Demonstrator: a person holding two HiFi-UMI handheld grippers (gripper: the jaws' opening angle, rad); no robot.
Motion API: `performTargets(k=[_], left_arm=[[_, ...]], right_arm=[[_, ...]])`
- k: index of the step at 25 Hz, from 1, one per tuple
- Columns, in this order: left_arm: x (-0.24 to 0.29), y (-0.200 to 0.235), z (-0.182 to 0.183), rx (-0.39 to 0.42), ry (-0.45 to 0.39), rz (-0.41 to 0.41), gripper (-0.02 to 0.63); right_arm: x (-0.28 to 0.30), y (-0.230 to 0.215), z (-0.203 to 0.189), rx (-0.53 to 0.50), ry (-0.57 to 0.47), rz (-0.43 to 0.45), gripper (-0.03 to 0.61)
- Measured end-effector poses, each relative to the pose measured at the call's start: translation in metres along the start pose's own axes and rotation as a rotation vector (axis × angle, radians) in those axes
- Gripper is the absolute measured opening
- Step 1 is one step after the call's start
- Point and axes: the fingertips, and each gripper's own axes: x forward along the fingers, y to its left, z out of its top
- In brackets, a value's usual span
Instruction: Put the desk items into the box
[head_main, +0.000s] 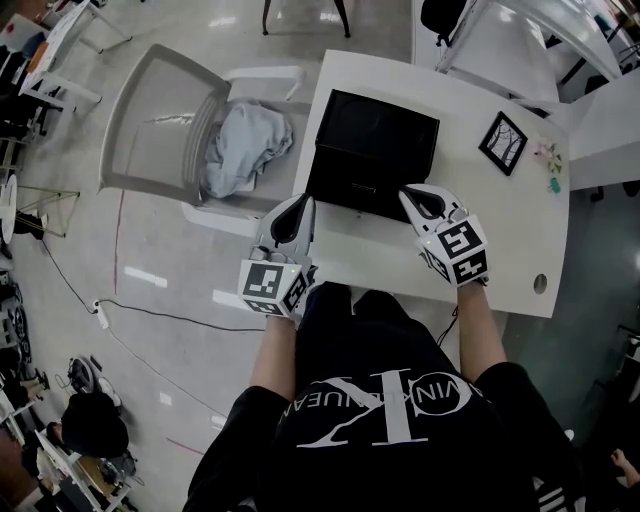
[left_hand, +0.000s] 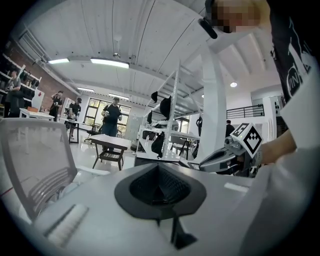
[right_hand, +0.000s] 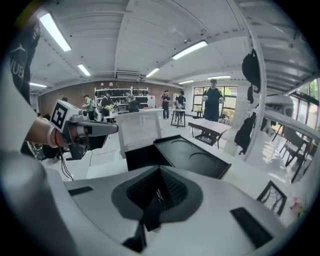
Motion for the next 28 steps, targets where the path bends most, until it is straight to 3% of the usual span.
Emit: performTargets(k=[28], left_arm=[[-0.018, -0.006, 0.039, 0.096, -0.067, 0.064, 0.011]], right_arm=[[-0.062, -0.019, 0.035, 0.081, -0.286, -0.157, 0.014]])
